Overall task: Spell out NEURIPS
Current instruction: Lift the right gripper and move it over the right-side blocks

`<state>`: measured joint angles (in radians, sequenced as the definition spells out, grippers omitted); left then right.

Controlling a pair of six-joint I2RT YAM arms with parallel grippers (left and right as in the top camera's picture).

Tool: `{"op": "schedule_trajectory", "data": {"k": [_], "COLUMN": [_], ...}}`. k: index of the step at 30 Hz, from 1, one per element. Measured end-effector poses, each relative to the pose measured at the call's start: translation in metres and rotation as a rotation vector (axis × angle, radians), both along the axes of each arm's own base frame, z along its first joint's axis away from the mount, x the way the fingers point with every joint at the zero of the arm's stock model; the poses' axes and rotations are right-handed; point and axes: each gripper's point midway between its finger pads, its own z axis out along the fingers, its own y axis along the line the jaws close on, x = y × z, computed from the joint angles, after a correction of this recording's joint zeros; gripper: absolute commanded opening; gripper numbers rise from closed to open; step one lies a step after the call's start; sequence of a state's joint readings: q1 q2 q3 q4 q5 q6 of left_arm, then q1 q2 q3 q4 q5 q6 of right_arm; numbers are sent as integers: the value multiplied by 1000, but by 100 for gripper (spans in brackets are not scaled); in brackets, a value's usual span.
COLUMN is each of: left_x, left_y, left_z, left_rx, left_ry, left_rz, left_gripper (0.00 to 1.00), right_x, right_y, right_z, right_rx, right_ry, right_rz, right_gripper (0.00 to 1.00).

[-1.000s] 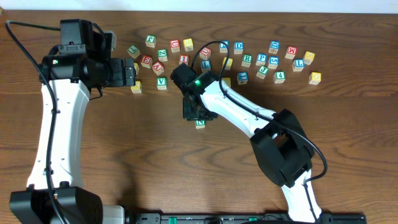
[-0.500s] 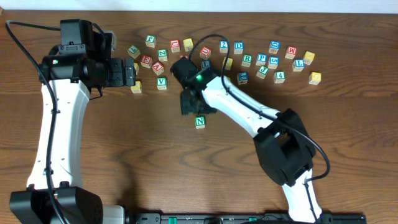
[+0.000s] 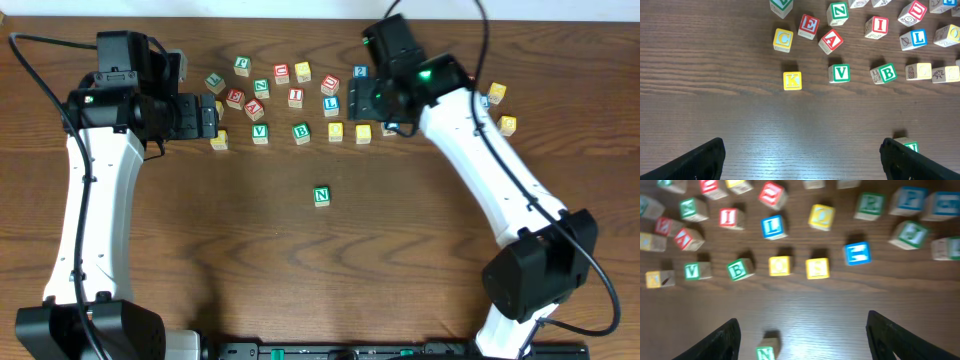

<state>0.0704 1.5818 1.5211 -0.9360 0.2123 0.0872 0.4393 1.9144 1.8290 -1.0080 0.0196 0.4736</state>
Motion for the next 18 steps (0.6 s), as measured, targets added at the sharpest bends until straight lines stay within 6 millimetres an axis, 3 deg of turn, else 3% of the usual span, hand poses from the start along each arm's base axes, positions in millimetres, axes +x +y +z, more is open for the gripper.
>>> {"op": "schedule_trajectory", "data": {"k": [6, 18], "left_x": [0, 0], "left_y": [0, 0], "left_z": [0, 0], "left_rx": [0, 0], "left_ry": [0, 0], "left_rz": [0, 0], "left_gripper": [98, 98], "right_x": [6, 6], "right_y": [-23, -24], "right_z": [-3, -4], "right_rx": [-12, -14], "right_ry": [16, 20], "right_rz": [-39, -42], "right_gripper": [75, 77]}}
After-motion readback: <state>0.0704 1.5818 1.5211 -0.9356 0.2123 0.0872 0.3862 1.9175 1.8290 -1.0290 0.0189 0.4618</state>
